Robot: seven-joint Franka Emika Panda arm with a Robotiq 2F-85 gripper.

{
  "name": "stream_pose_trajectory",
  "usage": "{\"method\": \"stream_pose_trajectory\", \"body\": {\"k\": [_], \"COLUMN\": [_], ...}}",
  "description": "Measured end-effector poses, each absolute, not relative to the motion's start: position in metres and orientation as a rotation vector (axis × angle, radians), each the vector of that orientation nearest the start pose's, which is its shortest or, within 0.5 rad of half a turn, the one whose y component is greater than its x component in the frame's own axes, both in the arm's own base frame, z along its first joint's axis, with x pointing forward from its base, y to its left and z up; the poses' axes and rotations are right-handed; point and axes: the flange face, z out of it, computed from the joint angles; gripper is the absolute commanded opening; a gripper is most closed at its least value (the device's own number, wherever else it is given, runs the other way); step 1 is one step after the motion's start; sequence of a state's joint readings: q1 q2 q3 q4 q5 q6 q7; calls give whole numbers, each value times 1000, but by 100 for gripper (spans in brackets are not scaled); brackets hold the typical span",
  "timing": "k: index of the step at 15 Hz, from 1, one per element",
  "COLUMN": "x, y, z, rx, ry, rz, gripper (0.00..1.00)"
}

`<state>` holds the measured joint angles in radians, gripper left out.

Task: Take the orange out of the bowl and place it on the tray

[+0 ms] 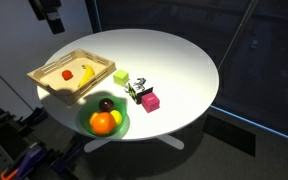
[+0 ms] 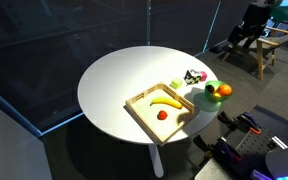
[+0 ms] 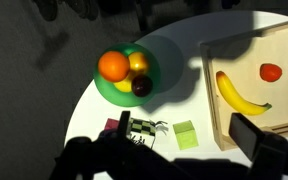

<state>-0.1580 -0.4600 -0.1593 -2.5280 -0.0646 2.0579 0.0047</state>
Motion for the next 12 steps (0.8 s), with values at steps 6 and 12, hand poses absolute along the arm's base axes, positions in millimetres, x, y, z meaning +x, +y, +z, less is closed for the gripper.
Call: {"method": "stream_pose_trajectory", "body": {"k": [6,12], "x": [378,378], "y": [-131,-131], "z": [430,430], "rx": [-3091,-3091], "ry": [436,436], "rz": [26,27], "gripper": [100,100]}}
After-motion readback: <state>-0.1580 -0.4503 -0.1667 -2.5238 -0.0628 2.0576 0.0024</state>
